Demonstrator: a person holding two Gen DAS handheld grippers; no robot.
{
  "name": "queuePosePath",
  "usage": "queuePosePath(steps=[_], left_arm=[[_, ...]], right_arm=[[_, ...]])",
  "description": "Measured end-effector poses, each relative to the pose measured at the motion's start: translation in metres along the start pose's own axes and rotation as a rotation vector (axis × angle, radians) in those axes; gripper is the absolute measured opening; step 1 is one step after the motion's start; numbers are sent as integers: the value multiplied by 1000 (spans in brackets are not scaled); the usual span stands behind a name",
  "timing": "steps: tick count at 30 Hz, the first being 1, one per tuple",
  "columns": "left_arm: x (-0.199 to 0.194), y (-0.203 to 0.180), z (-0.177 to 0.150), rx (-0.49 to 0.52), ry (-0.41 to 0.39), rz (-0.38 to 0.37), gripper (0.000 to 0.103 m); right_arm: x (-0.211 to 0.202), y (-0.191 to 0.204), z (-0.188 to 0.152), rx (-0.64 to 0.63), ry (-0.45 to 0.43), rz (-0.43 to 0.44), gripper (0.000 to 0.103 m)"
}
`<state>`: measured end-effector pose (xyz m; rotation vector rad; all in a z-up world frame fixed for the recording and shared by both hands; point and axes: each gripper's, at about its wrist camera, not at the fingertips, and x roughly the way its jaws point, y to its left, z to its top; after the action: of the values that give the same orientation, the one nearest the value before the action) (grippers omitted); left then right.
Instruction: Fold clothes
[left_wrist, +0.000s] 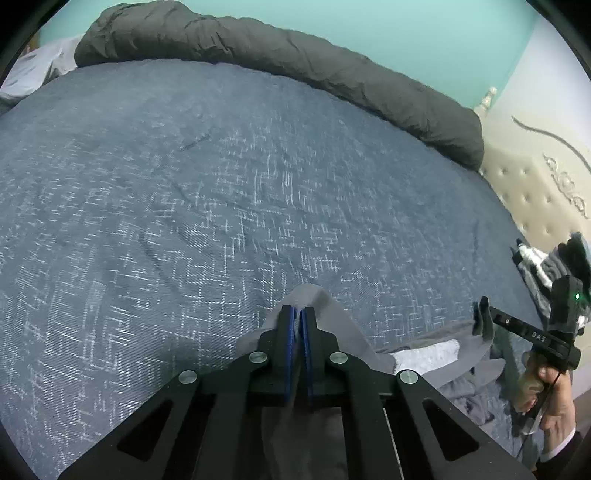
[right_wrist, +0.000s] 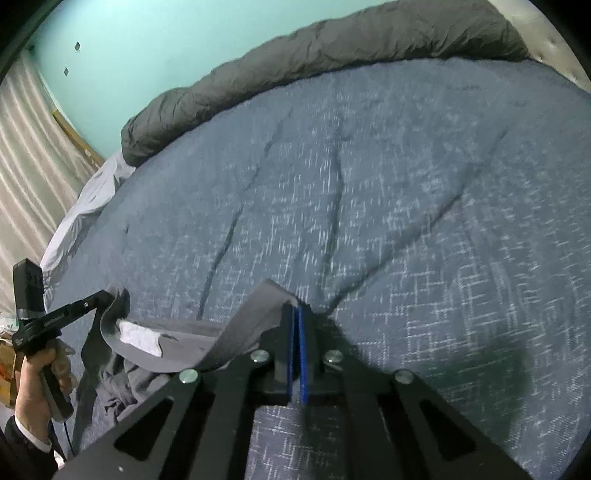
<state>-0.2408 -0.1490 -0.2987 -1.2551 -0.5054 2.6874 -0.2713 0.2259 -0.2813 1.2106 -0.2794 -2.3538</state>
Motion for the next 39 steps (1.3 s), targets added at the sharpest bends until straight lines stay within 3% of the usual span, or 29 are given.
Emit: queuePosePath(steps=[7, 9, 13, 18, 24, 29, 32, 39], left_arm=[[-38, 10, 3, -42, -96, 8, 4], [-43, 14, 4, -57, -109, 13, 4], [-26, 23, 0, -81, -53, 38, 4], [-17, 35, -3, -122, -13, 66, 4], [-16, 30, -2, -112, -12, 72, 6], [-20, 38, 1, -157, -37, 55, 16], [-22, 44, 2, -188, -46, 46, 21], [-17, 45, 4, -215, -33, -15, 22]], right_arm=[[-30, -7, 5, 70, -128, -6, 1], [-26, -9, 4, 77, -109, -13, 1], [-4, -26, -3, 156, -18, -58, 1], [0, -40, -3, 206, 11, -91, 1], [-2, -32, 1, 219, -29, 22, 3], [-5, -30, 5, 226, -60, 49, 27], [-4, -32, 4, 244, -68, 75, 28], [3, -21, 3, 233, -43, 115, 31]])
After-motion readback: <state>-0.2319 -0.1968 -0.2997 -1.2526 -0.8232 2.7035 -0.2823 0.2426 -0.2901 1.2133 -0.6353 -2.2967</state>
